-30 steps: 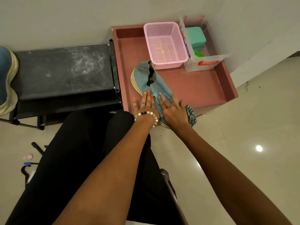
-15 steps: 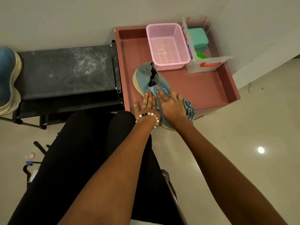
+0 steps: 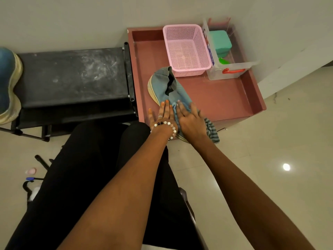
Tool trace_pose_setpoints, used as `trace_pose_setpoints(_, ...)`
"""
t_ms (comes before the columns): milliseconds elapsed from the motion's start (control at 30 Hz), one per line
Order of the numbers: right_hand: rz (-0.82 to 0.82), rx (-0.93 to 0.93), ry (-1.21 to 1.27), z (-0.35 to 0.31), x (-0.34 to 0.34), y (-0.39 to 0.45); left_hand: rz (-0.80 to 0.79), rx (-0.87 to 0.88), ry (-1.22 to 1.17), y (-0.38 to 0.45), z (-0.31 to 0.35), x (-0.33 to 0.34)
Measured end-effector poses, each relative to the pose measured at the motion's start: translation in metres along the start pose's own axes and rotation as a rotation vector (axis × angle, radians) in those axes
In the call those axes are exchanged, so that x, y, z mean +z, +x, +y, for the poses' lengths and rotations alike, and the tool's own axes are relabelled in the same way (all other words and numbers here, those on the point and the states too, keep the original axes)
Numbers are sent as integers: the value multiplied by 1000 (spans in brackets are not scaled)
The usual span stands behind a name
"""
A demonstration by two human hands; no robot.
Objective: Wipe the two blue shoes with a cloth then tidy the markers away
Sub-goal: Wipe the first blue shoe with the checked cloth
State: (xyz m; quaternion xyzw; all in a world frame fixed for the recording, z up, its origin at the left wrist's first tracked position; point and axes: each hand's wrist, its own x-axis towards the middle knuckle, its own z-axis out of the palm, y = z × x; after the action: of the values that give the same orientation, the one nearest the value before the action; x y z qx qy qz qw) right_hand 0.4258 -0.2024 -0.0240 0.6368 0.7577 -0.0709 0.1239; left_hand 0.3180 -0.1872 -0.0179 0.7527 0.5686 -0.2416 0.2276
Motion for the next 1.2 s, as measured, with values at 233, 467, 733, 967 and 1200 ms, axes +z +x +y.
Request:
trace_pose_setpoints(233, 50, 7, -59, -11, -16, 45, -21, -33, -8, 10, -1, 6)
trace_pose_setpoints(467, 286, -76, 12, 11, 10, 0, -15, -16, -6, 5, 1, 3)
trace_pose_setpoints(733, 221, -105, 69, 15, 20, -42, 44, -11, -27, 4, 1, 10)
trace_pose_setpoints(967, 375, -177, 80, 18, 22, 31, -41, -20, -29, 9, 2, 5)
trace_pose_setpoints(1200, 461, -27, 13, 1, 3, 45, -24, -47, -54, 10, 2, 7)
